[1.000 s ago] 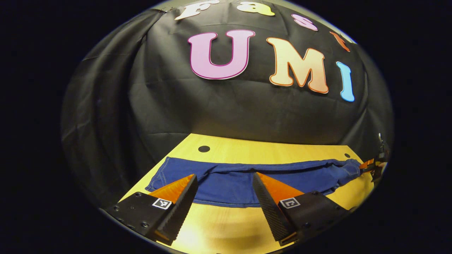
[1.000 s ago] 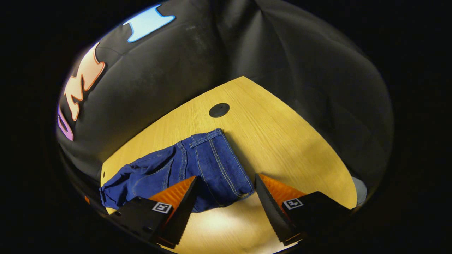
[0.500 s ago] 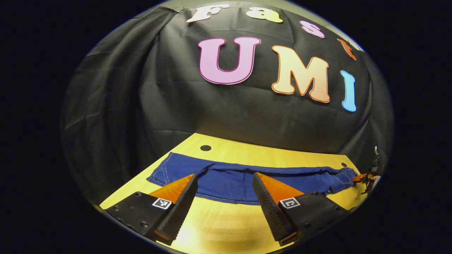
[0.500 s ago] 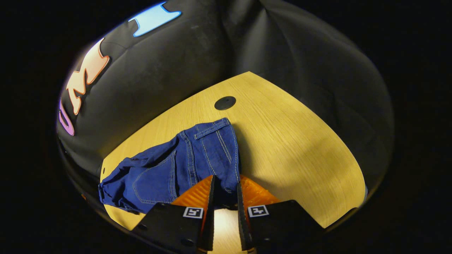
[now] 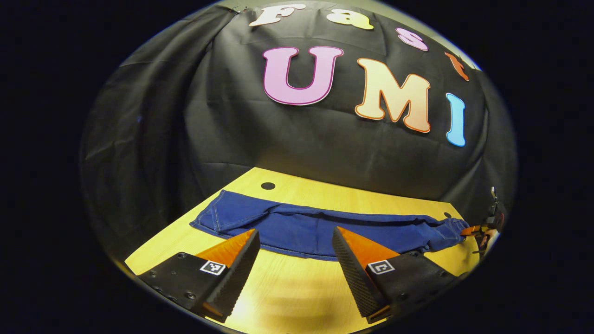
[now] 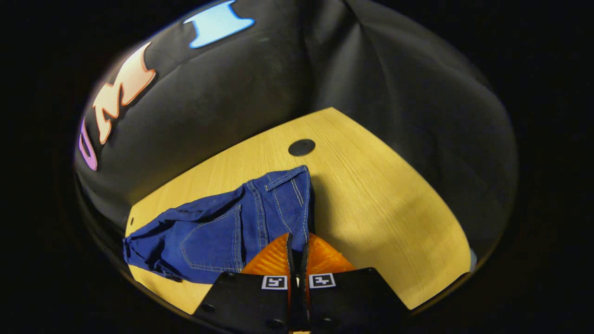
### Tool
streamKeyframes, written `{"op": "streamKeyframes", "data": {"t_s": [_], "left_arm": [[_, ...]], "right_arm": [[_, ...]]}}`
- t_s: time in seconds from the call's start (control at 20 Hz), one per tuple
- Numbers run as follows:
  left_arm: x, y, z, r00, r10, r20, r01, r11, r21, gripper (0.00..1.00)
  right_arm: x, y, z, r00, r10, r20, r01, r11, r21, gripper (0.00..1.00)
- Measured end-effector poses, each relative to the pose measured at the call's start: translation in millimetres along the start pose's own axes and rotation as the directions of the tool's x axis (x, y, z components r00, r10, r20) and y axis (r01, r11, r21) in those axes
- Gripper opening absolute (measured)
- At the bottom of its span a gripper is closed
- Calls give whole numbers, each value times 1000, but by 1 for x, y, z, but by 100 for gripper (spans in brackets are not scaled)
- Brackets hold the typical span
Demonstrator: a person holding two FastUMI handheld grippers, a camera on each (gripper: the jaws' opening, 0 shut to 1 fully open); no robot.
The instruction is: Grasp the waist and the cuffs of the jeans and fold them to make the two legs overlap; first hold the waist and fold one-third of the jeans toward the cuffs, then hold the cuffs and fold the remaining one-third in the same direction to finish folding.
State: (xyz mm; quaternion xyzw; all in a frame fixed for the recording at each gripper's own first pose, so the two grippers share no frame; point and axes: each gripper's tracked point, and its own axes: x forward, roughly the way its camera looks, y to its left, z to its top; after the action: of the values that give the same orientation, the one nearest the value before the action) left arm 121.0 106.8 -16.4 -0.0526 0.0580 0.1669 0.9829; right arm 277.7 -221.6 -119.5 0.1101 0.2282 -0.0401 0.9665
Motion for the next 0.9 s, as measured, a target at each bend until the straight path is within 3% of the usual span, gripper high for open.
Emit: {"op": "streamKeyframes", "data": {"t_s": [0.25, 0.5, 0.7, 0.9], "left_arm": [[13, 23, -13, 997, -42, -63, 44, 999, 33, 95], [23, 38, -16, 990, -117, -85, 119, 993, 26, 95], [27, 49, -18, 983, -155, -99, 158, 987, 22, 95], [28, 60, -19, 980, -170, -104, 173, 985, 25, 95]], "right_arm": [[-53, 29, 40, 990, 1, 138, 11, 996, -88, 3], [-104, 77, 67, 964, 114, 239, -77, 984, -160, 3], [-117, 102, 53, 946, 240, 219, -189, 955, -230, 2], [-141, 82, 45, 922, 356, 151, -299, 903, -308, 2]]}}
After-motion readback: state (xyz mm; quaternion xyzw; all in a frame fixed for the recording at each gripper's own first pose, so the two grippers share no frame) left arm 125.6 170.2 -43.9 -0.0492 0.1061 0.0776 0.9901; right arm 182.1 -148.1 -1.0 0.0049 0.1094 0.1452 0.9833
